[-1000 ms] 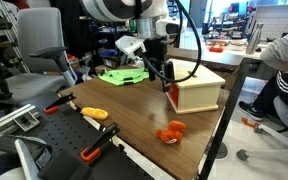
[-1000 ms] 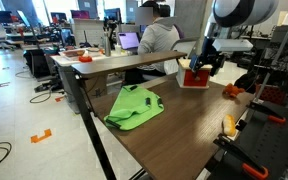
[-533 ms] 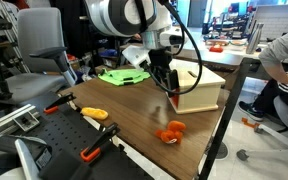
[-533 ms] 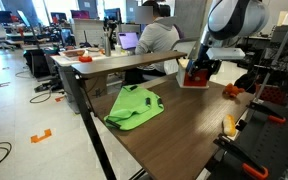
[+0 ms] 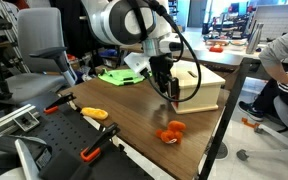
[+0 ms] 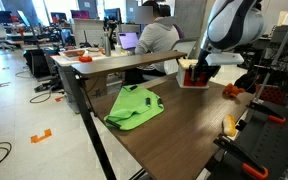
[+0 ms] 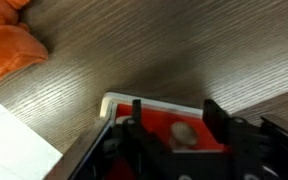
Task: Open the dresser
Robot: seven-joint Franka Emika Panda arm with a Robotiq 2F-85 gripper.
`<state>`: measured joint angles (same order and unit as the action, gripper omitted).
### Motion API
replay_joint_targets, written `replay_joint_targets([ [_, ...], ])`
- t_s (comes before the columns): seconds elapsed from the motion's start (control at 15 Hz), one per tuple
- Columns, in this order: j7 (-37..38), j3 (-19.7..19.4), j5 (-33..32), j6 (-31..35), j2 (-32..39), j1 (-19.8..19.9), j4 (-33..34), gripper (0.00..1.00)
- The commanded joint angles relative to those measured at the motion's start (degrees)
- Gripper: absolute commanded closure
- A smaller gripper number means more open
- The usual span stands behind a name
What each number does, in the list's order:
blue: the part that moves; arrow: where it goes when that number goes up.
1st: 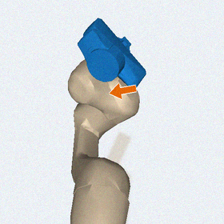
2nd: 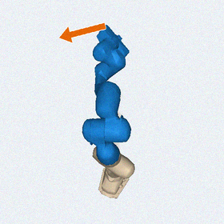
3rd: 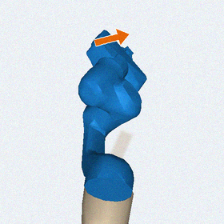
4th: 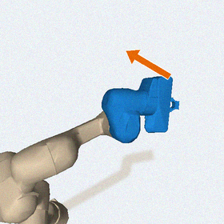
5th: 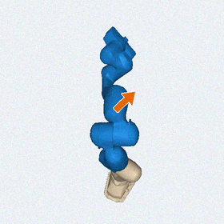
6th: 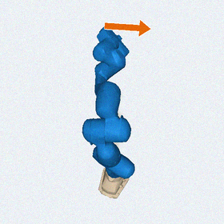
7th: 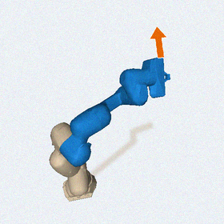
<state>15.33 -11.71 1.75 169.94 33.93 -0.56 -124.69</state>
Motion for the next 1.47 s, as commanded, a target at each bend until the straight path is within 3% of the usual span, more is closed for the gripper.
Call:
replay_joint_targets([
  [0.0, 1.19, -2.33, 0.33, 1.93, 1.74, -2.27, 1.09, 0.65],
  [0.33, 1.57, -3.40, 0.14, 3.82, 1.91, -3.91, 0.44, 0.99],
  [0.73, 0.38, -6.14, 1.56, 15.20, 3.41, -7.45, -3.14, 0.98],
  [0.8, 0.13, -6.45, 2.16, 16.40, 3.62, -7.89, -3.57, 0.71],
  [1.4, -2.51, -4.17, 7.06, 25.54, 1.87, -7.77, -8.33, 0.07],
])
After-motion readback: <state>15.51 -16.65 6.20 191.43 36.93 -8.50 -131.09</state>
